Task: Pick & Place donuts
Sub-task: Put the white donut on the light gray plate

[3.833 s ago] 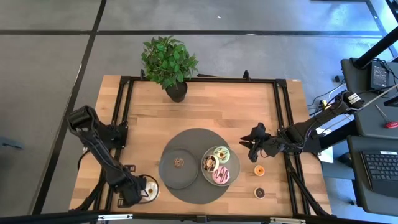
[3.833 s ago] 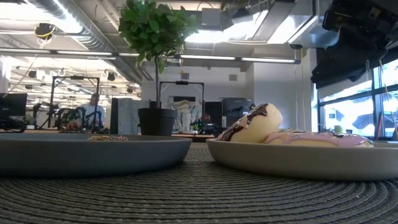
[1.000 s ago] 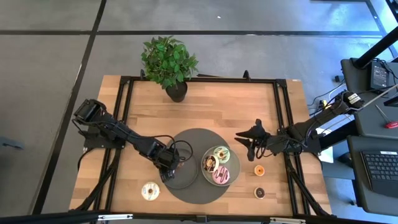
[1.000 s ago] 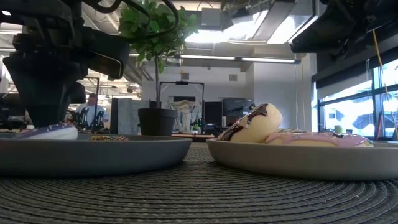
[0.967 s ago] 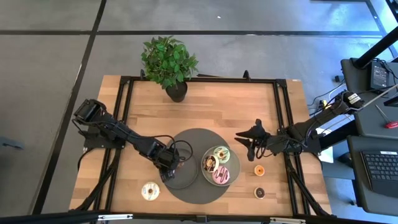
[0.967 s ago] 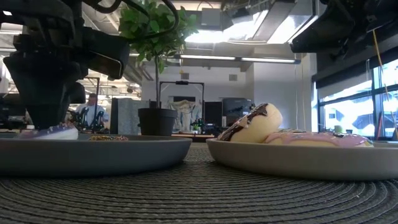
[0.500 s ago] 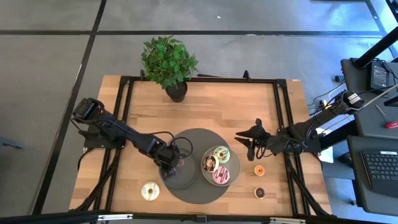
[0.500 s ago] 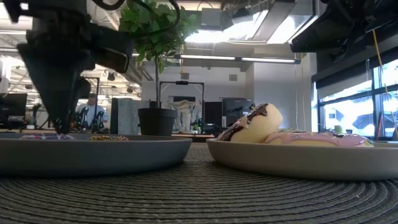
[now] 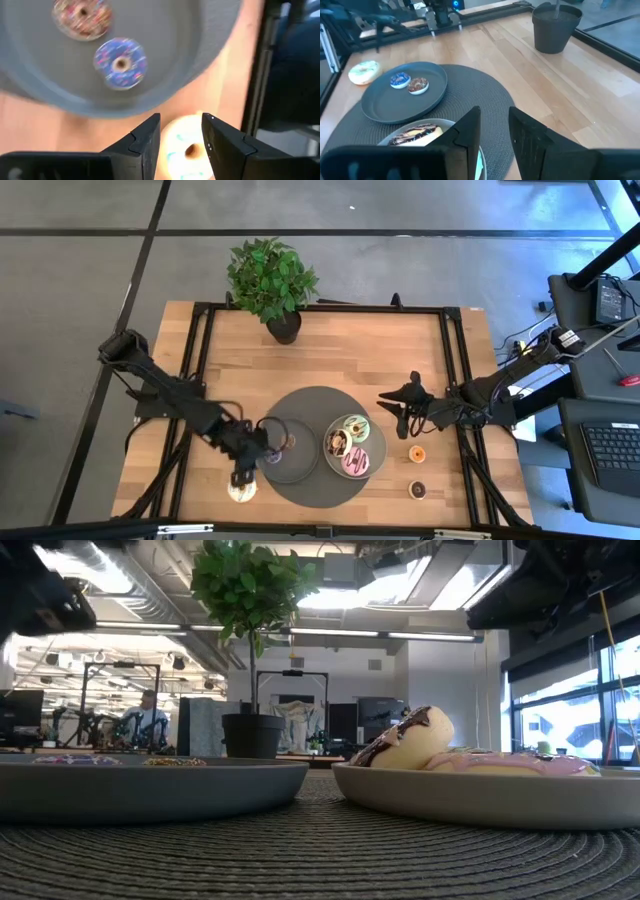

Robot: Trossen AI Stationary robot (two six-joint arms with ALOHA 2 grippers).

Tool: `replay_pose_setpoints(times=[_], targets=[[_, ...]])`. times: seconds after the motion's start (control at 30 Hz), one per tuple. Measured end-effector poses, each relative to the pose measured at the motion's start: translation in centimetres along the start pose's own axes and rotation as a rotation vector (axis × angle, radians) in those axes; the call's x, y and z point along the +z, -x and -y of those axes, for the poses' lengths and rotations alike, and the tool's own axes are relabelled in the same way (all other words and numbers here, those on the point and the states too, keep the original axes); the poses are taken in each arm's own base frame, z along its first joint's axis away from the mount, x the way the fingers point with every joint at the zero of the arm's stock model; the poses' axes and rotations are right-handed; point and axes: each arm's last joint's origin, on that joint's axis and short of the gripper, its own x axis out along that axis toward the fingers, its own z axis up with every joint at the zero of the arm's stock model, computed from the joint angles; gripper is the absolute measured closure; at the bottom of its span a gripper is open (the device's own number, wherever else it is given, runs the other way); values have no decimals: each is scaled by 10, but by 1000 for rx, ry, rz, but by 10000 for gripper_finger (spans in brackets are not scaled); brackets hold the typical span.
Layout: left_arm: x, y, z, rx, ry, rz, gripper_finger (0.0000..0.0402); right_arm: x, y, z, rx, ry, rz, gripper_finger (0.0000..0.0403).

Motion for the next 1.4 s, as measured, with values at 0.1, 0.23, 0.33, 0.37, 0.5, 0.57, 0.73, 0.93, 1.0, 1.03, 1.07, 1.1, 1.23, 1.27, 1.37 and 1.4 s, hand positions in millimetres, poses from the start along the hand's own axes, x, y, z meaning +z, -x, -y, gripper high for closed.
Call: replay_pose_setpoints(times=[0.1,0.23,0.33,0.37,0.5,0.57,0.73,0.93,1.0,1.03,1.07,1.1,1.23,1.27,1.37,1.4], targets=[[-8,0,13,1,-55,91,263,-4,-4,-2,-8,12,-16,299],[-18,0,22,9,-124,133,263,-8,-8,-4,-16,25,-31,299],[-26,1,27,4,-166,115,263,-9,-10,-5,-16,26,-31,299],[-29,1,28,4,-172,109,263,-9,-10,-5,-16,25,-31,299],[-39,1,34,-10,-224,93,262,-9,-10,-6,-15,25,-31,299],[-44,2,37,-18,-281,85,264,-9,-10,-6,-15,25,-31,299],[-54,3,42,-29,-390,70,267,-9,-10,-6,-12,24,-33,299],[-56,3,41,-8,-419,67,265,-9,-10,-6,3,24,-41,299],[-57,3,38,24,-428,61,266,-9,-10,-6,3,25,-41,299],[-57,3,36,37,-427,53,267,-9,-10,-6,7,25,-44,299],[-57,3,35,49,-428,44,268,-9,-10,-6,19,25,-50,299],[-56,2,33,61,-426,36,268,-10,-10,-7,28,25,-55,299],[-60,-2,27,81,-423,21,269,-10,-10,-8,63,27,-75,299],[-61,-3,26,85,-412,17,269,-10,-10,-8,63,28,-75,299],[-64,-9,21,89,-377,13,271,-10,-10,-8,63,34,-75,299],[-65,-11,19,85,-369,16,271,-10,-10,-8,63,41,-74,299]])
